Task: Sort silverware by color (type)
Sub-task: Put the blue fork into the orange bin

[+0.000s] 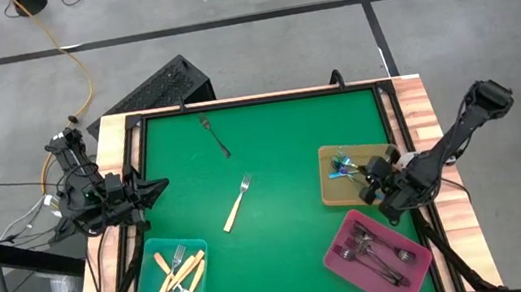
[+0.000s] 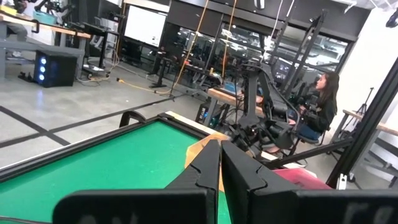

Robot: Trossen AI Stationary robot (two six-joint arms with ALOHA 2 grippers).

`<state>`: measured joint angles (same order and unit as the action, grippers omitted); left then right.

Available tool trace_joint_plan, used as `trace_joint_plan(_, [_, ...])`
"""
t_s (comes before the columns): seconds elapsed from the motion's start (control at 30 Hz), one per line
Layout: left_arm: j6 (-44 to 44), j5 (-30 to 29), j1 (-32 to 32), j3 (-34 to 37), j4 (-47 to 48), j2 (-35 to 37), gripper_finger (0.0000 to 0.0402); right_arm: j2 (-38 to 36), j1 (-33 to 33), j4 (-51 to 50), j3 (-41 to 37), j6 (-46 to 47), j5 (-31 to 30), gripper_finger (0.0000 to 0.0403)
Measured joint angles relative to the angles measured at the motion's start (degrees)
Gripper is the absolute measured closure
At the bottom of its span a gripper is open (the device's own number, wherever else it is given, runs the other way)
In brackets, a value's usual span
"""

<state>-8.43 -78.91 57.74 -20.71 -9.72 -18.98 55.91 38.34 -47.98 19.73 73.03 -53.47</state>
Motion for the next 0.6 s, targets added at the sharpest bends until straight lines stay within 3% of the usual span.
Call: trace_joint_plan(0.6, [0.2,-2.8,0.0,0.0,0.4,0.0,0.0401,-10.0,5.1,12.1,-7.6,0.0,1.9,0.0371])
